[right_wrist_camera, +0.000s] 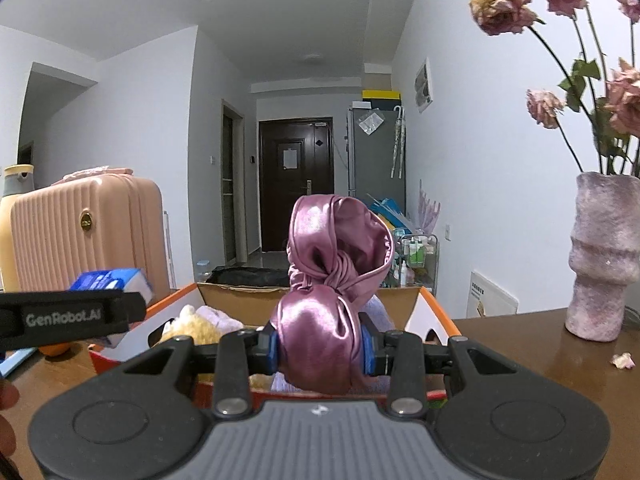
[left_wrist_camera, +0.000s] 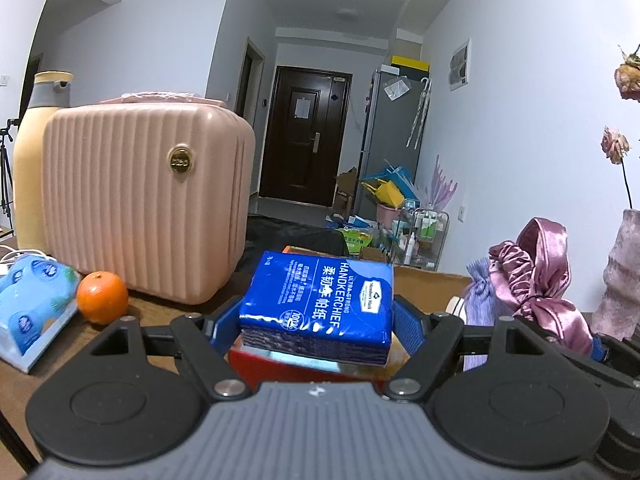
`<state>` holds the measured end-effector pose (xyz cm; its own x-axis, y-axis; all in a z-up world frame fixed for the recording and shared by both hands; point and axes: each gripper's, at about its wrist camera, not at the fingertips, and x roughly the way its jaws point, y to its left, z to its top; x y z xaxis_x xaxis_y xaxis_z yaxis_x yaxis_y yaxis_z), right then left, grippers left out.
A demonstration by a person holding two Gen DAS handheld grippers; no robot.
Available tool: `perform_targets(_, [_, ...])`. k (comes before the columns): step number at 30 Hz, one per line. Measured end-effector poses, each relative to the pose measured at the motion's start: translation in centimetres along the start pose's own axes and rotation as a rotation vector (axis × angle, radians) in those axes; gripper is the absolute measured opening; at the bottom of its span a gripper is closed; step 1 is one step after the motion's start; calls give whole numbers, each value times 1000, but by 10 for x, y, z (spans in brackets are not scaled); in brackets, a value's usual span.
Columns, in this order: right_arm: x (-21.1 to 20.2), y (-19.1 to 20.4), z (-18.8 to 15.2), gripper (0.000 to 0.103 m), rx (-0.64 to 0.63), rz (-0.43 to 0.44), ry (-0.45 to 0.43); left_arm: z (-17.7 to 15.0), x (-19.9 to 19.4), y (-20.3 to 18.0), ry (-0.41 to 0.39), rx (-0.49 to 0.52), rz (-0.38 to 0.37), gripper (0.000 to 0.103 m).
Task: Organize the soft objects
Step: 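Carry the tissue pack with the left tool while the right tool carries the bow to the box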
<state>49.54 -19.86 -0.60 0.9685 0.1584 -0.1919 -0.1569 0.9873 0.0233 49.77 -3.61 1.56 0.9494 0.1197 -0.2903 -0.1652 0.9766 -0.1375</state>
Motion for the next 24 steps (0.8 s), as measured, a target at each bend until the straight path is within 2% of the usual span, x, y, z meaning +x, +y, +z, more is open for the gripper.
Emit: perform_targets(24, [80,-3,13,36,-30,-4,-1,20,77,-22,-30,28,7,78])
